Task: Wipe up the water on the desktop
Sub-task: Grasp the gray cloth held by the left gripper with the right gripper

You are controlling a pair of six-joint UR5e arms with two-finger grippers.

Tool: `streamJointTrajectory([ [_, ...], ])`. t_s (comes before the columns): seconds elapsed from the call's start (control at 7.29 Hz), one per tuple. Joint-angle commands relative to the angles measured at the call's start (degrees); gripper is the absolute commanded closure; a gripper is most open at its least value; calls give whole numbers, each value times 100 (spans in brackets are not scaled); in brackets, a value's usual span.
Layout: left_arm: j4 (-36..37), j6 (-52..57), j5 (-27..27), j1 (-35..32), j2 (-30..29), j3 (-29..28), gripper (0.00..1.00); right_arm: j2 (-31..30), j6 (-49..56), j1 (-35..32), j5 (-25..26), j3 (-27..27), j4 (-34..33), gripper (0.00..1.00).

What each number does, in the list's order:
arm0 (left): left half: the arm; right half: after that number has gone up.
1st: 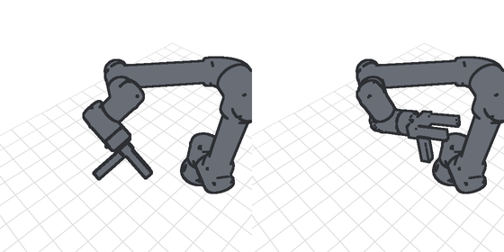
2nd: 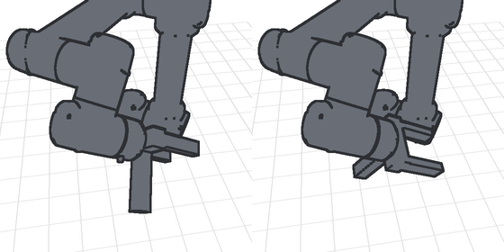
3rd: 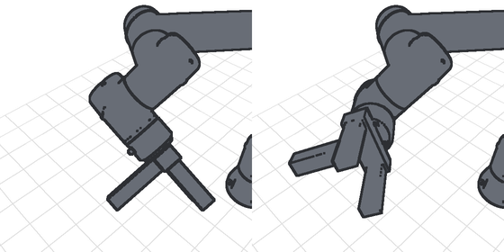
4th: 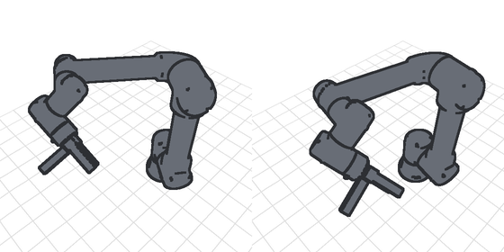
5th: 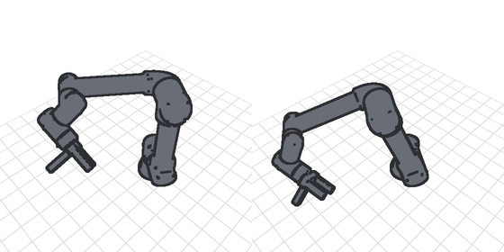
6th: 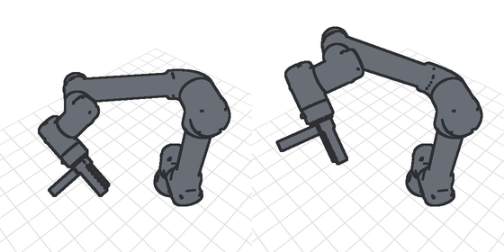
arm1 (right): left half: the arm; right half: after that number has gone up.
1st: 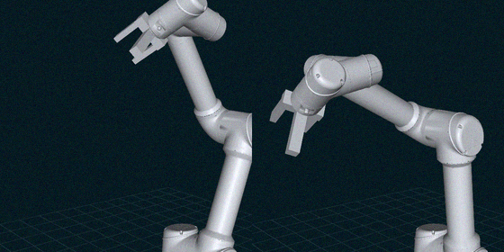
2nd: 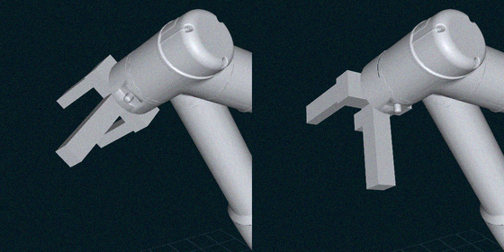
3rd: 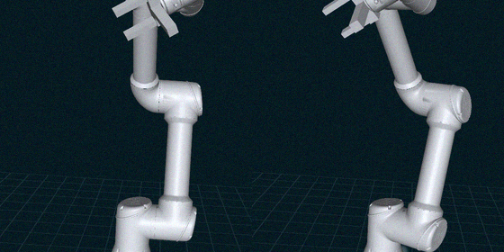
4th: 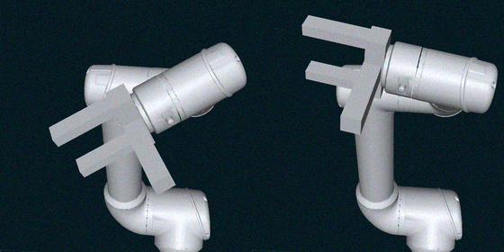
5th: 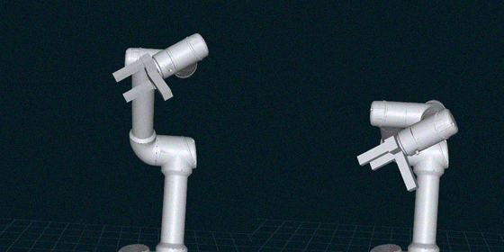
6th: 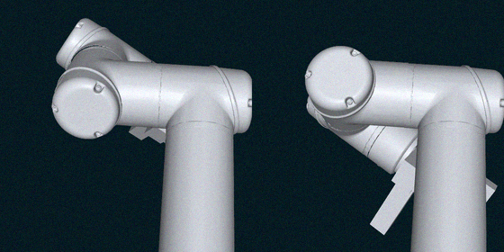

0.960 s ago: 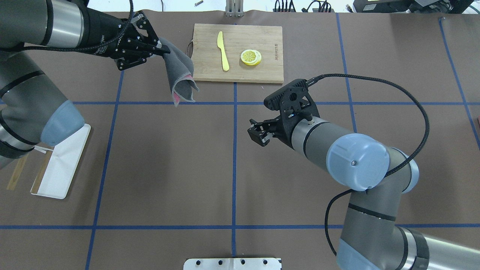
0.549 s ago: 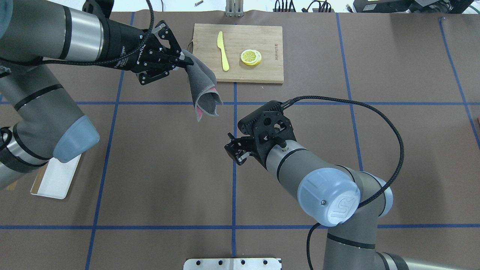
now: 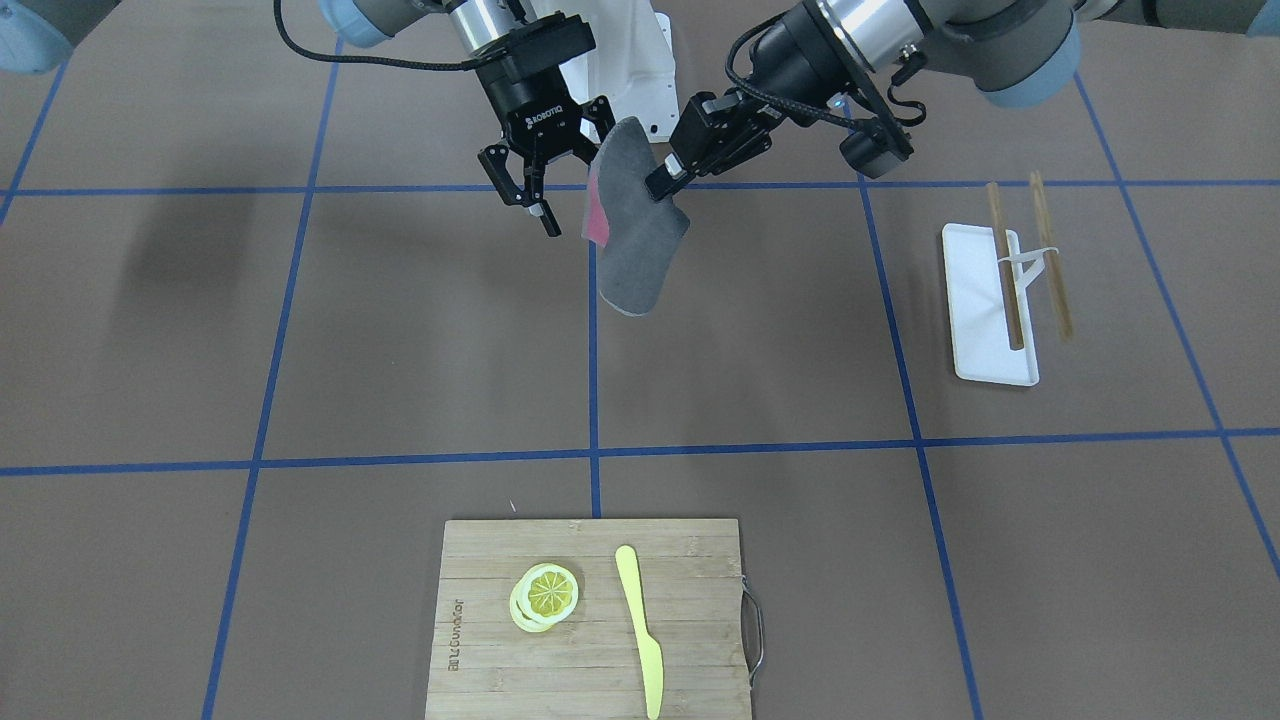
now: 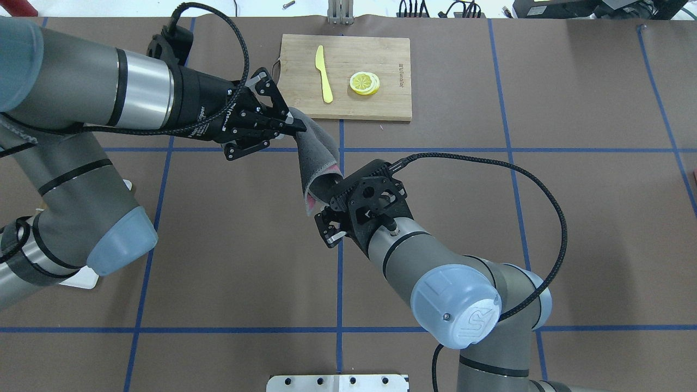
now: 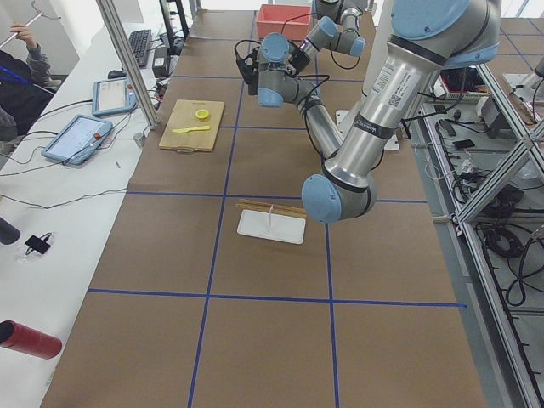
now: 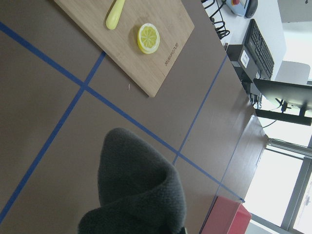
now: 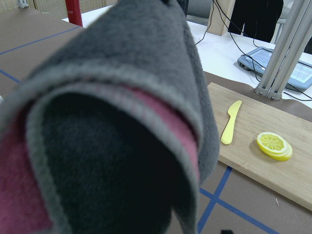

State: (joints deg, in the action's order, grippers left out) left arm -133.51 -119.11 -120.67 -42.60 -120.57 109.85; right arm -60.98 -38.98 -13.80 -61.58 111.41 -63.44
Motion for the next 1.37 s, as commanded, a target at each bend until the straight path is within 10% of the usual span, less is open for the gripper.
streamJointTrajectory([
  [0.0, 0, 1, 8, 164, 25, 55, 100, -11, 5, -18, 58, -5, 7, 40],
  [0.27, 0, 1, 8, 217, 33, 55, 100, -11, -4, -18, 128, -5, 16, 59],
  [0.55, -9, 10, -1, 209, 33, 55, 100, -54, -31, -35, 137, 4, 33, 100],
  [0.82, -9, 71, -18, 209, 42, 55, 100, -81, -66, -88, 137, 13, 33, 100],
  [0.96, -9, 507, -62, 156, 173, 63, 34, -81, -74, -184, 137, 21, 42, 100],
  [1.1, -9, 920, -62, 112, 322, 89, 2, -81, -75, -298, 128, 21, 59, 100],
  [1.23, 0, 1368, -71, -1, 454, 72, 1, -72, -75, -456, 128, 39, 77, 100],
])
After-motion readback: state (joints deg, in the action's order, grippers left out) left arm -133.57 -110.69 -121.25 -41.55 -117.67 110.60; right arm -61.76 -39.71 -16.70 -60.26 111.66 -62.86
